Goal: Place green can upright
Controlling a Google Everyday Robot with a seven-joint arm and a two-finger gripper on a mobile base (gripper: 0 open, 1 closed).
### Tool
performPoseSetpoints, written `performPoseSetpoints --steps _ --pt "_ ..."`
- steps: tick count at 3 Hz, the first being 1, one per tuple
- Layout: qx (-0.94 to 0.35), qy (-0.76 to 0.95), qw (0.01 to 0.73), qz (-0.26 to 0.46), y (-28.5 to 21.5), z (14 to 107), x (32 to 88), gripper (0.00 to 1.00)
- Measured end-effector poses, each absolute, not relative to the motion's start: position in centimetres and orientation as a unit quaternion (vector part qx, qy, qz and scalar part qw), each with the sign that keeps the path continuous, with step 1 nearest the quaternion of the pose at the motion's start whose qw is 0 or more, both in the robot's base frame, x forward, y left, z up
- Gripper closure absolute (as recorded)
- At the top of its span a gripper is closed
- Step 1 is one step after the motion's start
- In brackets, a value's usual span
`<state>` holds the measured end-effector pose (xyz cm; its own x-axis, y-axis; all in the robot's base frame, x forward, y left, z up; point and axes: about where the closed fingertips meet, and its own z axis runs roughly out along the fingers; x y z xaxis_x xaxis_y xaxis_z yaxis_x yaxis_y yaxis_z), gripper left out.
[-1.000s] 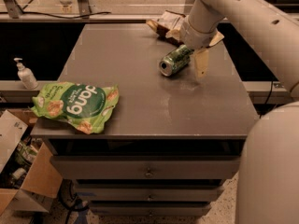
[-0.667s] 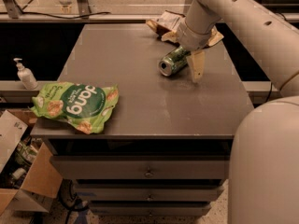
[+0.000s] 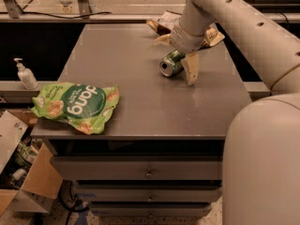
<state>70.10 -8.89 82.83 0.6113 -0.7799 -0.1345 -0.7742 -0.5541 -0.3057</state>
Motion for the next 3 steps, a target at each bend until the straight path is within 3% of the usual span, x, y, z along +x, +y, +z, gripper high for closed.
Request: performPoseSetpoints --steps 1,3 --pt "-0.887 0.430 0.167 -0.005 -8.38 82.95 70.04 0.16" --pt "-0.890 0.425 0.165 -0.009 -8.31 83.45 70.19 0.62"
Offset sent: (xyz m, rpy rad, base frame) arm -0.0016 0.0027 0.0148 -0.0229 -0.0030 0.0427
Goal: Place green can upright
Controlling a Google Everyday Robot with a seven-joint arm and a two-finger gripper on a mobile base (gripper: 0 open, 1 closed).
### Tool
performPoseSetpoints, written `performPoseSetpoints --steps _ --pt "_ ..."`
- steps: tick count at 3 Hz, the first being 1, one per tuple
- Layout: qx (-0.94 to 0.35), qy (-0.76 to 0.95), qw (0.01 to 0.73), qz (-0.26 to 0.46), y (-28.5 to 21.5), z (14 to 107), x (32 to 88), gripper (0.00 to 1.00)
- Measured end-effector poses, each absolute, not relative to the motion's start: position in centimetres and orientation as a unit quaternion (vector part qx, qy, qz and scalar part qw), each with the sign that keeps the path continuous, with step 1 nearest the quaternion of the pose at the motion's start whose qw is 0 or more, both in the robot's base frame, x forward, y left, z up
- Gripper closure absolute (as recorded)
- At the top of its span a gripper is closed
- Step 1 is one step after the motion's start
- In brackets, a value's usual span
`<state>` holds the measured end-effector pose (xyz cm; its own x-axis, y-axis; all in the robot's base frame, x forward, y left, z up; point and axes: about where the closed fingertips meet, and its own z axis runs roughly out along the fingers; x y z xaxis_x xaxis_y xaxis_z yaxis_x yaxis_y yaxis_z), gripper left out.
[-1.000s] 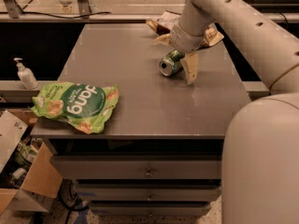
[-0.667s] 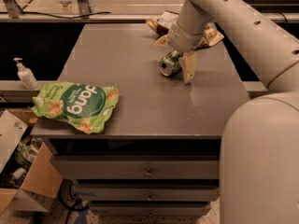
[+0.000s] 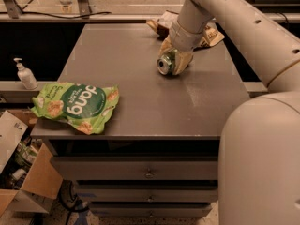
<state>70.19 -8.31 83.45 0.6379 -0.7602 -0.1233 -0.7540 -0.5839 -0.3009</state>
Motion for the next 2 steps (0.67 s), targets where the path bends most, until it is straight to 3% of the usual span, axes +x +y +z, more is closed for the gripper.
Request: performPoseSetpoints --steps 1,2 --pt "-0.885 0.434 0.169 -0.018 -8.5 84.5 70.2 0.87" --pt "-0.866 0.460 0.194 -0.022 -8.5 86.4 70.1 1.00"
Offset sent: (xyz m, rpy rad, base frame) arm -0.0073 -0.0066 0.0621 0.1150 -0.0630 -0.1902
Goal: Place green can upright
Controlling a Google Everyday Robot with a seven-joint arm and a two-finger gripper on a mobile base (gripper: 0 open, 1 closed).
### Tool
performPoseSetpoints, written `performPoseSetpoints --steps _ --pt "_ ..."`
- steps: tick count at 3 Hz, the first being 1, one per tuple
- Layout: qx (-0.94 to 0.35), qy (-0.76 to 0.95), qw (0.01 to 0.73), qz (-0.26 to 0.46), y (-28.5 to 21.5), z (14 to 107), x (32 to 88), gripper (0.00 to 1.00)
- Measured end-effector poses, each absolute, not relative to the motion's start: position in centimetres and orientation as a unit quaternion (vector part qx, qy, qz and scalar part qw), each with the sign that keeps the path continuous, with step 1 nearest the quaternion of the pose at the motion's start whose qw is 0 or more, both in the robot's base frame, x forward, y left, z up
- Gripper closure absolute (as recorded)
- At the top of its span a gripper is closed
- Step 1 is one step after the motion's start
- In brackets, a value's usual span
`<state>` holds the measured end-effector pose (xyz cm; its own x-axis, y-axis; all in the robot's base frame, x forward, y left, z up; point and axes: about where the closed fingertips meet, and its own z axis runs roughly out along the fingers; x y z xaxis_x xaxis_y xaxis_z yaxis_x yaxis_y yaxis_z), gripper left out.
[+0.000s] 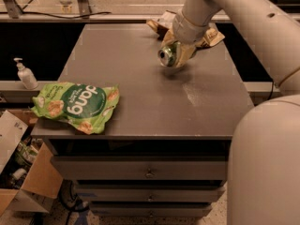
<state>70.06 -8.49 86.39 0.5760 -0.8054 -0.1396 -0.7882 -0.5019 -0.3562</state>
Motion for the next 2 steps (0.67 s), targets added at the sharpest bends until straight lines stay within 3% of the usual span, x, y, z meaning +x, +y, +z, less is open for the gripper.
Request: performPoseSetpoints --steps 2 --pt "-0.765 0.566 0.308 0.017 -9.6 90.4 69.3 1.00"
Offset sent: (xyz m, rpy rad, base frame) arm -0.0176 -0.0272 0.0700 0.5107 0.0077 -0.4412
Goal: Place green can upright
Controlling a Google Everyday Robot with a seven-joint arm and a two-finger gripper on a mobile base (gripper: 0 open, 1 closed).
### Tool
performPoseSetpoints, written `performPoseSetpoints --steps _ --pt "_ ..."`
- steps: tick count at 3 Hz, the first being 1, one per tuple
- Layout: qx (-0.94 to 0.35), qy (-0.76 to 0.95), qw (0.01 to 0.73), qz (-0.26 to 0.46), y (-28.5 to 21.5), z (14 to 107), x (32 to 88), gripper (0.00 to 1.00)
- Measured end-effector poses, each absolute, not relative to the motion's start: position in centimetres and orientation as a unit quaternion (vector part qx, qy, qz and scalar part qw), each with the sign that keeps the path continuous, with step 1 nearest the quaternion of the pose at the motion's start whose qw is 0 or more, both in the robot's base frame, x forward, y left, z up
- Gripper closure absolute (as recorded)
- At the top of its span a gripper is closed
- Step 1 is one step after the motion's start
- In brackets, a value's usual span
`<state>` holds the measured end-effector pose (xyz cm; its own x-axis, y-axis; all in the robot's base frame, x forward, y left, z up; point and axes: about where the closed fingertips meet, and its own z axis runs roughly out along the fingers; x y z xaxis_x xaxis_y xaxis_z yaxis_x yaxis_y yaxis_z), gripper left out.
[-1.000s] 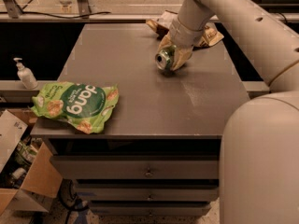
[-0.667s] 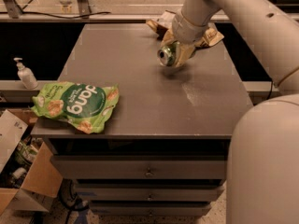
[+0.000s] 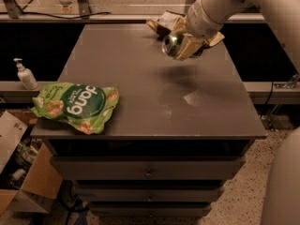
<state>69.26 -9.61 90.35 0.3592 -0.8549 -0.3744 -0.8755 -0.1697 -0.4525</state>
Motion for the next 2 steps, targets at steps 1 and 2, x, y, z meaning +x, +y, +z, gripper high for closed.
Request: performPoseSetpoints --steps 1,2 --pt "-0.704 0.603 0.371 0.052 -10.04 91.73 68.70 1.00" --pt "-0.650 0.623 0.425 0.088 -10.02 92.52 68.19 1.00"
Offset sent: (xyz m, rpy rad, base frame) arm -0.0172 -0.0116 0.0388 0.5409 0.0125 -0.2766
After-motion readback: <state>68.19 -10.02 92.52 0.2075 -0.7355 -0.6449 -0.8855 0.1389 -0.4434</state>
